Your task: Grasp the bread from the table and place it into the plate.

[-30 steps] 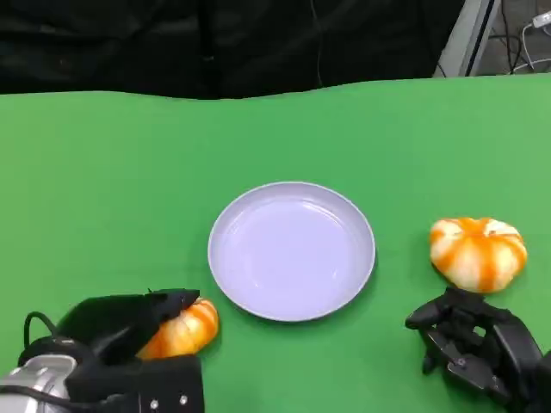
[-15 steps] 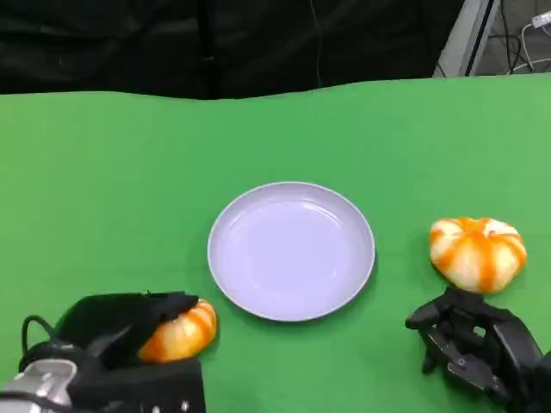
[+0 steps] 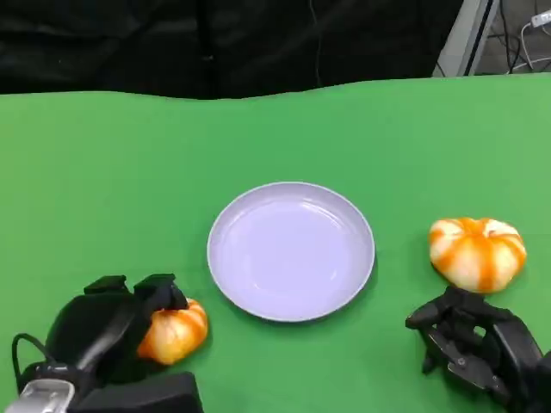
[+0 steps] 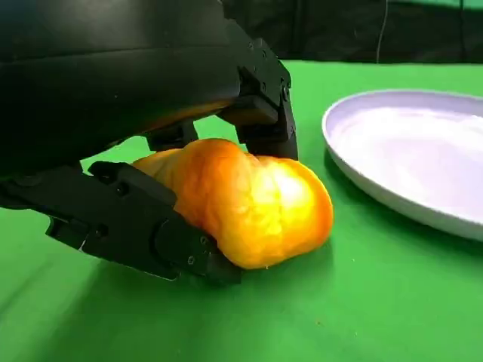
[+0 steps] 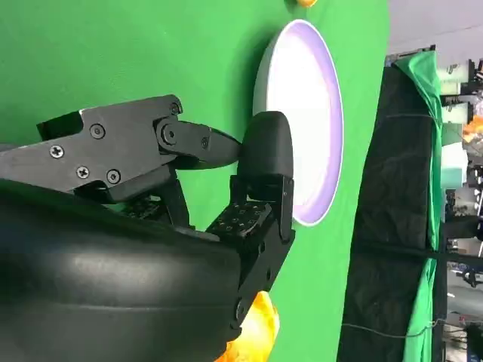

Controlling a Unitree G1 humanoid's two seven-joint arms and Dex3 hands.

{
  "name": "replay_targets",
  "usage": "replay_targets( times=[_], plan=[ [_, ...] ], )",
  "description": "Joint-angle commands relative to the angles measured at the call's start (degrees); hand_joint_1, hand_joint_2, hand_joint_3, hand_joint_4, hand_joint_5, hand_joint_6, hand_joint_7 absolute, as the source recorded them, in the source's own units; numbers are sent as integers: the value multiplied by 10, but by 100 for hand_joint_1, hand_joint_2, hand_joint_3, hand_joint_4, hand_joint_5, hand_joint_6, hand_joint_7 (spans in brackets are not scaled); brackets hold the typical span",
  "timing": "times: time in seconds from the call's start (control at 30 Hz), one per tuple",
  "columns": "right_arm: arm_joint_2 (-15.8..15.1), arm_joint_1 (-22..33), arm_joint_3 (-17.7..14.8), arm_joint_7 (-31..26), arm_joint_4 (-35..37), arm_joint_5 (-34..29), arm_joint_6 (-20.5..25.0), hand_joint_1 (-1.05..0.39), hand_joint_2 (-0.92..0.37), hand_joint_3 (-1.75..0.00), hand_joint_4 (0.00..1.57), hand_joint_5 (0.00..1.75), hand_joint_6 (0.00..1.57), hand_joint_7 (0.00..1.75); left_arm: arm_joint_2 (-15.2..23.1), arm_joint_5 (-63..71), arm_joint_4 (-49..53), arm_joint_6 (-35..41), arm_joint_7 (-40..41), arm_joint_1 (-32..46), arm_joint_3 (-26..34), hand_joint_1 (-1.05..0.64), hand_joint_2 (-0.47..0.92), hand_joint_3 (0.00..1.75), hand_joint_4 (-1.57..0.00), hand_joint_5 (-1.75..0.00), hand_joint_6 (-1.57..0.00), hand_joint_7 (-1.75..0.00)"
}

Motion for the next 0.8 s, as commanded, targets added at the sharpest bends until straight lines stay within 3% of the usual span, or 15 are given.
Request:
replay_targets(
  times=[0.03,0.3,0.47,0.63,0.8],
  plan=[
    [-5,2,-2,-1,1,4,5,-27,-92,-46,65,175,73,110,5,2,17,-24,59,4,6,-6,92,18,-53,-175,-64,-128],
    [-3,2,0,-5,2,2,3,-27,-92,-46,66,175,73,110,8,10,-31,-24,114,17,23,-1,92,15,-58,-175,-70,-121],
    [-3,2,0,-6,4,2,3,-25,-92,-46,67,175,73,110,9,16,-69,-16,112,25,35,0,92,18,-57,-175,-62,-133],
    [-3,-1,-2,2,10,6,0,-26,-92,-46,65,175,73,111,11,6,-104,-27,113,16,58,6,90,13,-59,-175,-73,-115],
    [-4,1,0,-7,8,-1,0,-28,-92,-45,65,175,74,111,8,-1,-119,-57,123,0,72,1,92,14,-69,-161,-86,-91]
  ],
)
